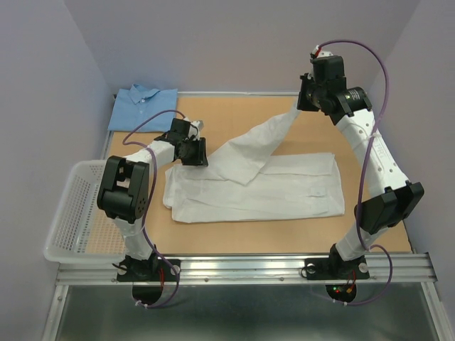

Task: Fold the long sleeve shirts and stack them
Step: Fold the shirt

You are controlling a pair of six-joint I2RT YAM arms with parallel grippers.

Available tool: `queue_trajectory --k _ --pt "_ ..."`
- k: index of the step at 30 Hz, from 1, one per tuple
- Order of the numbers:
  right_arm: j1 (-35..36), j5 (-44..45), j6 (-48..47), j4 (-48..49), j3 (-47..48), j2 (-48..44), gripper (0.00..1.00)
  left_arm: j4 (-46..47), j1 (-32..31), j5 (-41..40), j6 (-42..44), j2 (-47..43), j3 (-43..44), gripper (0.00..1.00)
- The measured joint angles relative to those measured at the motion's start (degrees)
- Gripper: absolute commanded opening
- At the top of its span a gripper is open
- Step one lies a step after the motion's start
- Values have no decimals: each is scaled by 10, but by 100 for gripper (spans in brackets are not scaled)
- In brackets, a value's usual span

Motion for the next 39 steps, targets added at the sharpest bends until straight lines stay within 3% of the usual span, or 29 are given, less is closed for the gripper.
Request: queue_trajectory --k 3,6,7,9,21,29,39 --pt "0 0 -1 0 0 0 1 -2 0 10 1 0 -1 38" --pt "0 0 -1 0 0 0 1 -2 0 23 4 0 -6 21" --pt "0 1 -1 0 0 0 0 -2 0 28 5 -1 -10 6" --pt "0 3 -1 0 0 0 1 -4 0 35 8 -2 -19 0" --pt "0 30 -11 -7 13 -13 1 -19 0 56 50 -42 -38 0" --pt "0 104 -1 -30 9 -77 1 -50 0 72 85 -59 -50 0" --pt "3 207 25 -56 -106 -104 1 -82 0 70 106 -69 -50 1"
